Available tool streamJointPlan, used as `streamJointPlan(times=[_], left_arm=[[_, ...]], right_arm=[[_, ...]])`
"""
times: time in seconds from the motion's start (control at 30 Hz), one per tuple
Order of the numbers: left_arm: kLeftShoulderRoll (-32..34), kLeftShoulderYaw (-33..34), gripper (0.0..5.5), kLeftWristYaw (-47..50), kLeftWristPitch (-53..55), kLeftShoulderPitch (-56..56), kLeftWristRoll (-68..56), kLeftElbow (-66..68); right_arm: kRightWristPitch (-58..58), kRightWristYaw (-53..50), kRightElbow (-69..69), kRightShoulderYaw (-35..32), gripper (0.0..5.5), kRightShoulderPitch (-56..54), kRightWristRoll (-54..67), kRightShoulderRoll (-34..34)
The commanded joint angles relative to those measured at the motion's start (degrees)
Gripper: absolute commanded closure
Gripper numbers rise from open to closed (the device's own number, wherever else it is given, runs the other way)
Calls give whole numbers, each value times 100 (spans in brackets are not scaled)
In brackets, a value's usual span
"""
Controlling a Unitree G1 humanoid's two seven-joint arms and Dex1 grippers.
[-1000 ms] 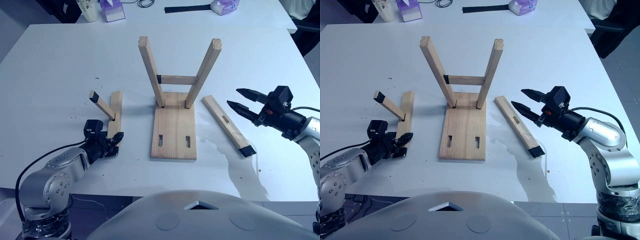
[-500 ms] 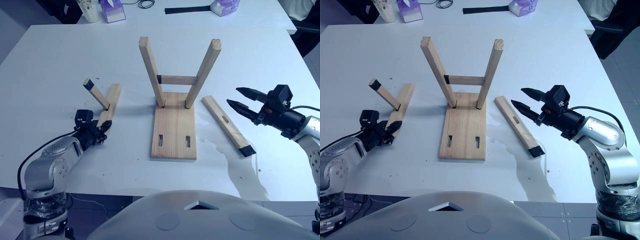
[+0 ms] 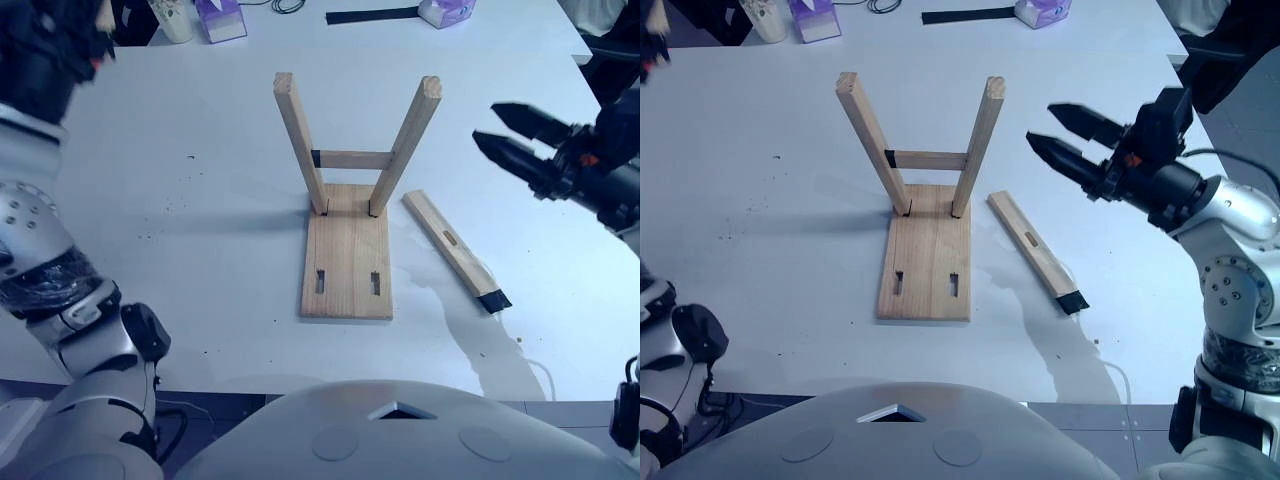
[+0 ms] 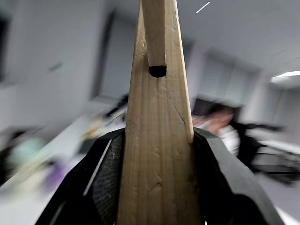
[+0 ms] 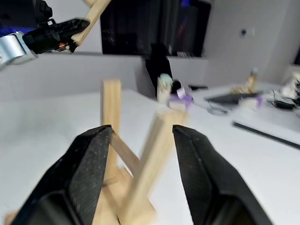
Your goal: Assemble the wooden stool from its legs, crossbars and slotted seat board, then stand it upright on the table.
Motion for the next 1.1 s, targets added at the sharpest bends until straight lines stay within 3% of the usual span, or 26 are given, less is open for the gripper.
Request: streamJointPlan(times=[0.03,0.17,0.37,1.1], left_arm=[[42,-417,346,-324,557,-327,-1555,-817],[97,-1023,346,-763,891,-129,-2633,-1483],[55,-1702,346,-1193,873,354,-2836,-1878],[30,-2582,346,-2164,262,1339,-1312,-1884]], right_arm=[[344,15,125,41,310,-711,503,-109],[871,125,198,27,265,-1259,1518,-139],[1631,470,610,199,175,-2026,2728,-339],[1958,778,876,947,175,-2922,2302,-17]])
